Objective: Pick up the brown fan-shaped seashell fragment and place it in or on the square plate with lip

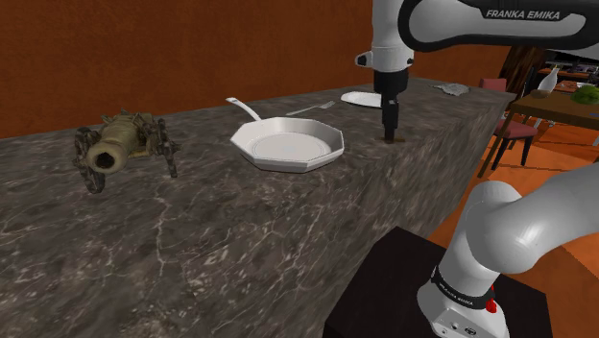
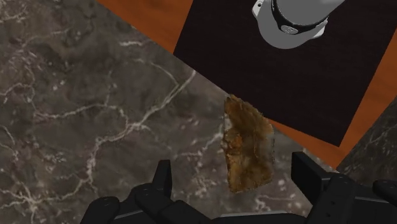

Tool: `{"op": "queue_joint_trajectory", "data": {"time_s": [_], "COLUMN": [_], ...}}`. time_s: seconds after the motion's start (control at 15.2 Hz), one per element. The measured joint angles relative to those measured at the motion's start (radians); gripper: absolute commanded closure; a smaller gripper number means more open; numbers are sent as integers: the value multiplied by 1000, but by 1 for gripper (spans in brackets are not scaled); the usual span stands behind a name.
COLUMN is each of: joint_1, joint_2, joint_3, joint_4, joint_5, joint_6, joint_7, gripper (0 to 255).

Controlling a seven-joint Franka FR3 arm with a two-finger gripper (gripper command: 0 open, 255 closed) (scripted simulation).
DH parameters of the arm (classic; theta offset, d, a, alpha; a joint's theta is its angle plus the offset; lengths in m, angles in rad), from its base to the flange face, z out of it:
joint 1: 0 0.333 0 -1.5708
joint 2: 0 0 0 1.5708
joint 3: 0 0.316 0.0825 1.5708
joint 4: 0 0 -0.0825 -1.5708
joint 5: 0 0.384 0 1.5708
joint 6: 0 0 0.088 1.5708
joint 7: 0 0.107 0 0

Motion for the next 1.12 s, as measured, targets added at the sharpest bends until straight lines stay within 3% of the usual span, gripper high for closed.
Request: {"op": "queue_joint_trajectory", "data": {"time_s": [0.53,0.59,1.12], "joint_1": [-1,-1,-2], "joint_2": [-15,-15,-15], "joint_3": [-8,-8,-8], "joint_4": [-45,-45,-38], "joint_5": [-6,-6,-9], "joint_6": [31,31,33], "joint_7": [-2,-2,-2], "gripper": [0,255,255]}}
